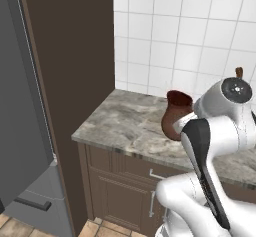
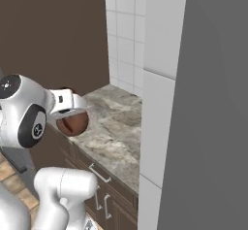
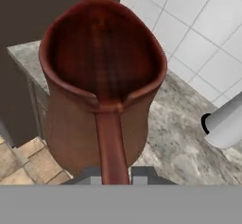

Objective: Move the dumpling and tangerine from the second highest shelf to the top shelf to make space. Then, place the pitcher from the counter on the cleared second highest shelf.

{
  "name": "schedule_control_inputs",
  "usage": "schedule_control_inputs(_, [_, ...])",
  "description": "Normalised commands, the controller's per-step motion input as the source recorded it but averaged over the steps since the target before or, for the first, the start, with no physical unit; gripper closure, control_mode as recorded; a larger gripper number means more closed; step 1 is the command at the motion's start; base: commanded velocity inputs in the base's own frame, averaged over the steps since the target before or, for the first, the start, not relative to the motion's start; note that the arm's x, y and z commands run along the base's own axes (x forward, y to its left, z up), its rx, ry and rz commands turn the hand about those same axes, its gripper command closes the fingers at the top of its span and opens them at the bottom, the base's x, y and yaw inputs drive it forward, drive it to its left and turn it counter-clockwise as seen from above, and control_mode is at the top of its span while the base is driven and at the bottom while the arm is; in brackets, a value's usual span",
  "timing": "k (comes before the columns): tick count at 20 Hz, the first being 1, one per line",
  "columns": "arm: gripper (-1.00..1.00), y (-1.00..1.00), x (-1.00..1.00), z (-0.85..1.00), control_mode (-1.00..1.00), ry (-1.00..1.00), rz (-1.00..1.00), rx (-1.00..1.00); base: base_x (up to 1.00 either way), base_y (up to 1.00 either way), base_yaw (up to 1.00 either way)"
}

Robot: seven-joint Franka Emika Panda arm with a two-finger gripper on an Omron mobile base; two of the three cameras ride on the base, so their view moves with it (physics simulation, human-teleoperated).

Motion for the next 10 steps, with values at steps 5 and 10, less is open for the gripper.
schedule_control_inputs(5, [1.0,-0.22,-0.12,0.0,-1.0,-0.06,0.16,0.1,0.0,0.0,0.0])
schedule_control_inputs(10, [1.0,-0.01,0.01,0.0,-1.0,-0.01,0.0,0.01,0.0,0.0,0.0])
